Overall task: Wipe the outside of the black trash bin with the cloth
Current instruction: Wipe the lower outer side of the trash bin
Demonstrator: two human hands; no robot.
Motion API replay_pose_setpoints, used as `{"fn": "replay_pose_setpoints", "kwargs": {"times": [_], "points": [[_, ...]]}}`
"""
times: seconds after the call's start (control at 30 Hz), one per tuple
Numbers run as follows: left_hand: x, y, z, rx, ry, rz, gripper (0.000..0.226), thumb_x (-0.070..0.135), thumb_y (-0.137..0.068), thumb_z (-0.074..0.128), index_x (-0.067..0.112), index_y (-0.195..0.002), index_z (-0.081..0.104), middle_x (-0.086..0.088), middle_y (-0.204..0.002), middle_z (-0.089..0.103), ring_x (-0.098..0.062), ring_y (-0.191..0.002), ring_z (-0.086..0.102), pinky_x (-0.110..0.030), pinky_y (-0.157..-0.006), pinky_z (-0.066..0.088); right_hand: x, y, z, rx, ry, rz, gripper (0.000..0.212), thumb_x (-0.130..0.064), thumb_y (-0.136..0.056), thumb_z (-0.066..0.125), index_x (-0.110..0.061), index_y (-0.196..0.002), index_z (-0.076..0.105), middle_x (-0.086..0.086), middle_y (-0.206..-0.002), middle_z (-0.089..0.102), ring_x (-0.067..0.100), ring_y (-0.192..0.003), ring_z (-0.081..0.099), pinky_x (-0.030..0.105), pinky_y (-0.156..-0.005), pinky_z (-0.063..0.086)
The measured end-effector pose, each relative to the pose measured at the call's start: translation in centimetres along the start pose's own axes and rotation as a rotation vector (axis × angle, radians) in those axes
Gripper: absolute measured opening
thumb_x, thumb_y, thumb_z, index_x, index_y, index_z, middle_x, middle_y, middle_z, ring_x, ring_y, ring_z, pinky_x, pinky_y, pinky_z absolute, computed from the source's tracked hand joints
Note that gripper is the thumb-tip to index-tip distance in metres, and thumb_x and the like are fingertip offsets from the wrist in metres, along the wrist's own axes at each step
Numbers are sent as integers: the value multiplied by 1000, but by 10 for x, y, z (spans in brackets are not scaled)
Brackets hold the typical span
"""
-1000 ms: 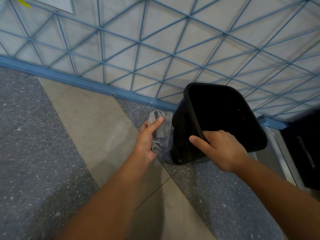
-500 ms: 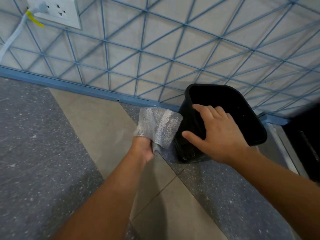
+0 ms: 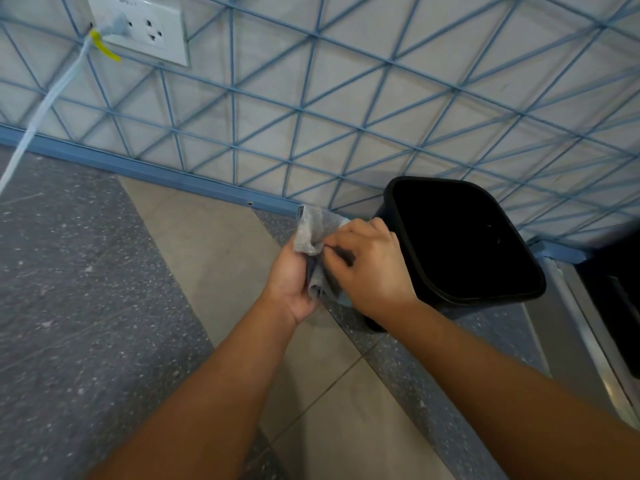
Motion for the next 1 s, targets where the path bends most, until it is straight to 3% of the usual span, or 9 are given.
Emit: {"fn": "replay_pose_setpoints", "kwargs": {"times": [0.1, 0.17, 0.23, 0.33, 0.43, 0.57, 0.67, 0.87, 1.0], "points": [[2, 4, -10, 20, -71, -19, 39, 37, -103, 47, 9, -115, 73, -16, -104, 76, -21, -80, 79, -27, -65, 64, 7, -7, 4, -135, -201, 115, 11, -26, -93, 54, -18, -89, 61, -6, -76, 56, 17, -78, 51, 34, -71, 42], [6, 10, -16, -12, -102, -35, 58, 45, -94, 64, 11, -141, 61, -20, -130, 71, -28, -108, 75, -36, -87, 64, 15, -18, -2, -188, -282, 186, 11, -23, -96, 53, -21, -84, 52, -7, -67, 51, 12, -64, 48, 30, -63, 39], [4, 14, -23, -67, -174, -65, 66, 43, -91, 71, 9, -145, 57, -22, -141, 64, -33, -126, 67, -42, -106, 57, 20, -33, -15, -187, -284, 206, 19, -22, -97, 52, -23, -78, 47, -8, -62, 48, 7, -58, 44, 27, -59, 37], [6, 24, -37, -14, -237, -96, 47, 34, -92, 68, 4, -128, 69, -19, -127, 73, -28, -113, 74, -34, -95, 62, 30, -54, -33, -190, -238, 209, 16, -23, -97, 51, -19, -83, 55, -7, -64, 47, 8, -60, 43, 30, -61, 37], [11, 31, -41, -26, -229, -132, 48, 35, -97, 63, 7, -136, 65, -19, -135, 70, -30, -121, 71, -37, -100, 60, 37, -67, -39, -181, -111, 213, 13, -26, -97, 51, -16, -95, 60, -5, -71, 53, 12, -67, 49, 29, -65, 41], [20, 28, -40, 9, -187, -134, 54, 43, -100, 58, 7, -141, 60, -19, -138, 67, -34, -129, 65, -46, -111, 52, 26, -66, -33, -97, 42, 132, 37, -27, -93, 54, -10, -125, 55, 11, -116, 60, 29, -108, 55, 42, -98, 43], [25, 20, -40, 73, -141, -105, 55, 43, -102, 59, 5, -141, 61, -22, -137, 67, -37, -128, 64, -46, -109, 50, 11, -40, -11, -148, 30, 69, 40, -28, -89, 59, -11, -125, 53, 10, -120, 54, 28, -114, 51, 41, -101, 41], [32, 12, -37, 135, -108, -71, 53, 41, -96, 65, 4, -134, 66, -21, -128, 73, -35, -118, 72, -44, -97, 61, 39, 31, 38, -255, -509, 914, 65, -50, -92, 51, -22, -142, 20, 12, -130, 44, 26, -106, 54, 32, -82, 42], [35, 12, -34, 93, -187, -43, 47, 38, -101, 60, 3, -132, 67, -22, -125, 74, -34, -115, 73, -43, -95, 62, 41, 21, 54, -256, -988, 969, 62, -32, -91, 62, -29, -143, 28, 1, -125, 52, 21, -104, 60, 37, -80, 54]]}}
Point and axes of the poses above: each hand's wrist, its own y-axis away from the middle knuckle, its own z-axis out of the palm, x = y × z, the point moved 7 cm from there along -y, towards the middle knuckle
